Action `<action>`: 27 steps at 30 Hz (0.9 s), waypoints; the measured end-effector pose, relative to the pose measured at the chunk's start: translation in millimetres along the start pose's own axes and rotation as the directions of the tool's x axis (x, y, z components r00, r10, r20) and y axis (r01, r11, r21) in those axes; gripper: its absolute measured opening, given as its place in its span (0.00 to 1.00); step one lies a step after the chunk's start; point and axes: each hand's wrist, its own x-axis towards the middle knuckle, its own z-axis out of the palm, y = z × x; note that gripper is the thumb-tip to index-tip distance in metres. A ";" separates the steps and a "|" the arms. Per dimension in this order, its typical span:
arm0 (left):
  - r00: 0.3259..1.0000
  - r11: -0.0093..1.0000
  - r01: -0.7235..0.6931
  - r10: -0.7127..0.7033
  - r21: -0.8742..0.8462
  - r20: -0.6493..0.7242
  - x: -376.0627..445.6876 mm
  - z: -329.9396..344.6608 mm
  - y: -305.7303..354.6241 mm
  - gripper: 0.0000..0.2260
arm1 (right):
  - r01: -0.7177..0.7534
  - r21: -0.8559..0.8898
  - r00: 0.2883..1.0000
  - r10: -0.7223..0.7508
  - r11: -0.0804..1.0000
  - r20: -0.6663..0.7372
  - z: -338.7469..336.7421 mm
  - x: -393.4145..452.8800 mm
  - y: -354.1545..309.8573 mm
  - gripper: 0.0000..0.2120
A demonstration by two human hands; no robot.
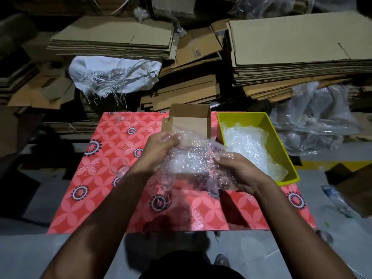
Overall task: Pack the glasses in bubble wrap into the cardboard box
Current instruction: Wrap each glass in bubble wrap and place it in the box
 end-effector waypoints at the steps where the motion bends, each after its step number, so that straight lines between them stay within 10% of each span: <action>1: 0.999 0.992 0.028 -0.024 -0.120 0.029 0.5 -3.2 1.2 0.14 | 0.041 -0.059 0.998 -0.044 0.997 -0.054 -0.6 4.0 -0.4 0.06; 4: 0.977 0.885 0.178 -0.107 -0.431 0.182 -5.2 -11.2 -4.2 0.20 | 0.116 -0.138 0.981 -0.135 0.984 -0.138 -2.4 6.7 -3.6 0.08; 7: 0.977 0.974 0.173 -0.150 -0.145 0.154 -19.4 -5.2 -18.6 0.23 | 0.132 -0.254 0.977 -0.169 0.958 -0.131 -4.5 0.5 -3.3 0.10; 10: 0.997 0.999 0.040 -0.041 0.023 0.065 -26.9 -2.6 -22.9 0.12 | 0.122 -0.265 0.982 -0.155 0.957 -0.108 -8.6 -1.3 -0.9 0.31; 13: 0.996 0.997 -0.049 0.045 0.066 0.074 -31.0 -10.0 -19.4 0.09 | 0.192 -0.218 0.974 -0.213 0.957 -0.076 -13.9 -3.2 -2.6 0.09; 27: 0.996 0.906 0.094 -0.084 -0.413 0.041 -30.6 -11.1 -21.5 0.17 | 0.336 0.054 0.941 -0.332 0.940 -0.074 -18.1 -7.4 -3.6 0.24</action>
